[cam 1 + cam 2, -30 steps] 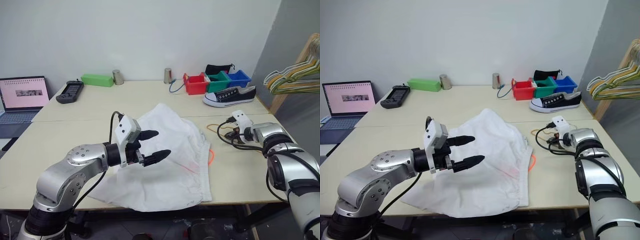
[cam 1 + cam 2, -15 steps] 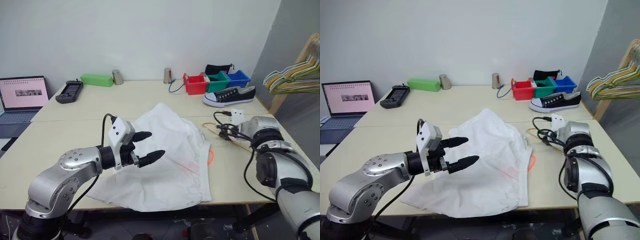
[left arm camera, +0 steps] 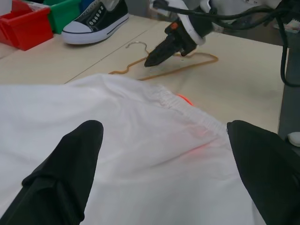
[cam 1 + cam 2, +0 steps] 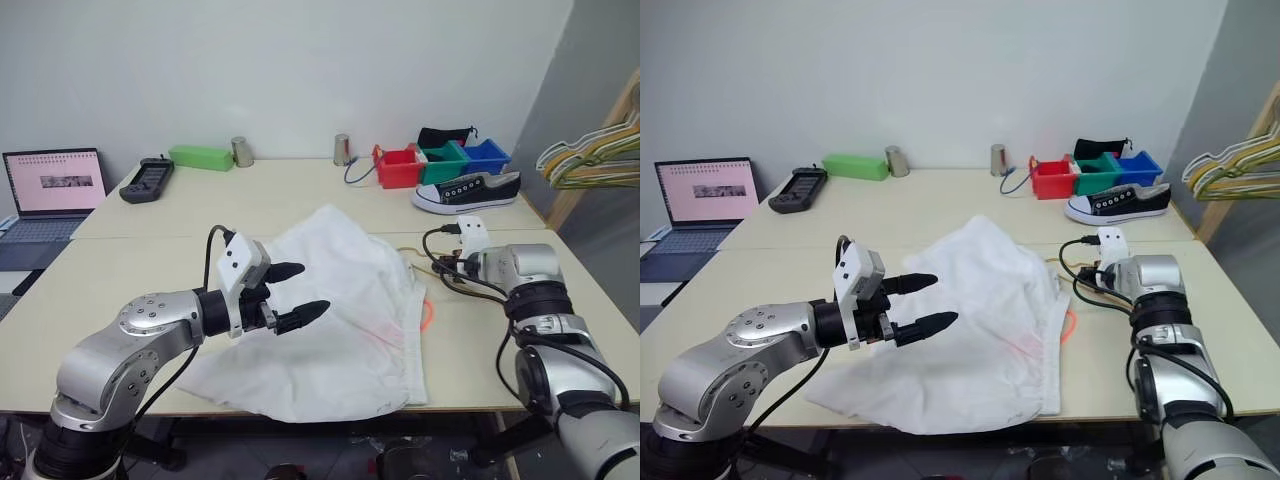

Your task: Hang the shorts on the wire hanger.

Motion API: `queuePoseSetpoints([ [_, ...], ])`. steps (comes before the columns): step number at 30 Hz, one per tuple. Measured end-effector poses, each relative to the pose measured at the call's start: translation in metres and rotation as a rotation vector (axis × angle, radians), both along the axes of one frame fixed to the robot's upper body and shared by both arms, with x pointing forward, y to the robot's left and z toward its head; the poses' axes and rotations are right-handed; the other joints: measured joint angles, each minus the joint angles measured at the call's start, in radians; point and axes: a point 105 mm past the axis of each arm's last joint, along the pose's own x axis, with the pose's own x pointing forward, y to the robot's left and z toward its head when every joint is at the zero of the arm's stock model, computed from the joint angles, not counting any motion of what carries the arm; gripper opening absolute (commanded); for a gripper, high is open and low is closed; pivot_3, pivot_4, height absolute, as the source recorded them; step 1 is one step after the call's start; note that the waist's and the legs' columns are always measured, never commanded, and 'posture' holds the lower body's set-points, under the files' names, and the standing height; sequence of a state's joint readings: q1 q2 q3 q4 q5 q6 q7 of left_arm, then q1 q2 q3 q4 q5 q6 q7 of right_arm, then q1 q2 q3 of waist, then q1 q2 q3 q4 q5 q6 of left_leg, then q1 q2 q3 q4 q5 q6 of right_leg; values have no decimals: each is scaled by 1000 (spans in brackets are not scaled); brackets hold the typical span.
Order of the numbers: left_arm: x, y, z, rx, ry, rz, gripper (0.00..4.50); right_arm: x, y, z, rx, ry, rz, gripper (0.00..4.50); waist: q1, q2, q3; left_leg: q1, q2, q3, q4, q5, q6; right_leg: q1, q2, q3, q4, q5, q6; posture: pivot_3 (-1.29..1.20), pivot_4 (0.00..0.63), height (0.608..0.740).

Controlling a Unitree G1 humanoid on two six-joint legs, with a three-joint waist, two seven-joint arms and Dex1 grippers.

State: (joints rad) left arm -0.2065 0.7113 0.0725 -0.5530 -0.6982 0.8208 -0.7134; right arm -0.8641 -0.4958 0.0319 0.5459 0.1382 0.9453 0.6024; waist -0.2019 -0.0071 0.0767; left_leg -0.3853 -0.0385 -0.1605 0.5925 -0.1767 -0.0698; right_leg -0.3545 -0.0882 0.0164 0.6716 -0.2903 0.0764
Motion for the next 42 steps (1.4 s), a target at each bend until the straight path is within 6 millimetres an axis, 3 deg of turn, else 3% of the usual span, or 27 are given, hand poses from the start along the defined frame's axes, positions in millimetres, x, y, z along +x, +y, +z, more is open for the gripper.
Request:
queuePoseSetpoints([
  [2, 0, 0, 0, 0, 1, -2, 4500, -2, -3, 17, -26, -56, 115, 2939, -3, 0, 0, 0, 0, 0, 0, 0, 0, 1, 0, -1, -1, 0, 0, -197, 3, 740],
  [4, 0, 0, -1, -1, 3, -6, 4500, -4, -9, 20, -45, -70, 181, 2939, -8, 0, 0, 0, 0, 0, 0, 0, 0, 2, 0, -1, -5, 0, 0, -197, 1, 740],
  [8, 0, -2, -2, 4, 2, -21, 4500, -2, -45, 2, -150, -46, 184, 2939, -19, 0, 0, -3, -1, 0, 0, 0, 0, 4, -2, -1, -11, 1, 3, -196, 1, 740],
  [13, 2, -4, -1, 6, -5, -28, 4500, -18, -103, -25, -317, 35, 165, 2939, -23, 0, 0, -6, -2, 0, 0, 0, 0, 2, -2, -1, -12, 4, 7, -194, 3, 740],
  [17, 2, -3, 0, 6, -7, -26, 4500, -25, -124, -30, -367, 59, 121, 2939, -41, 0, 0, -7, -2, 1, 0, -1, 0, 1, -2, 0, -12, 4, 8, -196, 7, 740],
  [21, 2, -3, 0, 6, -6, -26, 4500, -32, -132, -34, -368, 93, 115, 2939, -51, 0, 0, -6, -2, 1, 0, -1, 0, 2, -2, 0, -12, 4, 7, -199, 10, 740],
  [28, 2, -3, 0, 6, -6, -27, 4500, -39, -129, -37, -346, 139, 181, 2939, -51, 0, 0, -3, -2, 1, 1, 0, 0, 4, -2, 0, -10, 2, 5, -201, 13, 740],
  [35, 5, -3, 2, 6, -13, -25, 4500, -36, -130, -39, -320, 133, 106, 2939, -52, -1, -1, -3, -2, 1, 1, 0, 0, 5, -2, 0, -10, 3, 5, -191, 13, 740],
  [39, 5, -3, 2, 6, -12, -25, 4500, -39, -128, -43, -247, 166, 61, 2307, -51, -2, -1, 2, -1, 1, 1, -1, 0, 10, -2, 0, -11, 2, 4, -185, 15, 740],
  [42, 5, -3, 2, 6, -12, -25, 4500, -43, -124, -45, -185, 198, 62, 1535, -51, -2, -1, 4, -1, 1, 1, -1, 0, 12, -2, -1, -11, 2, 4, -184, 17, 740],
])
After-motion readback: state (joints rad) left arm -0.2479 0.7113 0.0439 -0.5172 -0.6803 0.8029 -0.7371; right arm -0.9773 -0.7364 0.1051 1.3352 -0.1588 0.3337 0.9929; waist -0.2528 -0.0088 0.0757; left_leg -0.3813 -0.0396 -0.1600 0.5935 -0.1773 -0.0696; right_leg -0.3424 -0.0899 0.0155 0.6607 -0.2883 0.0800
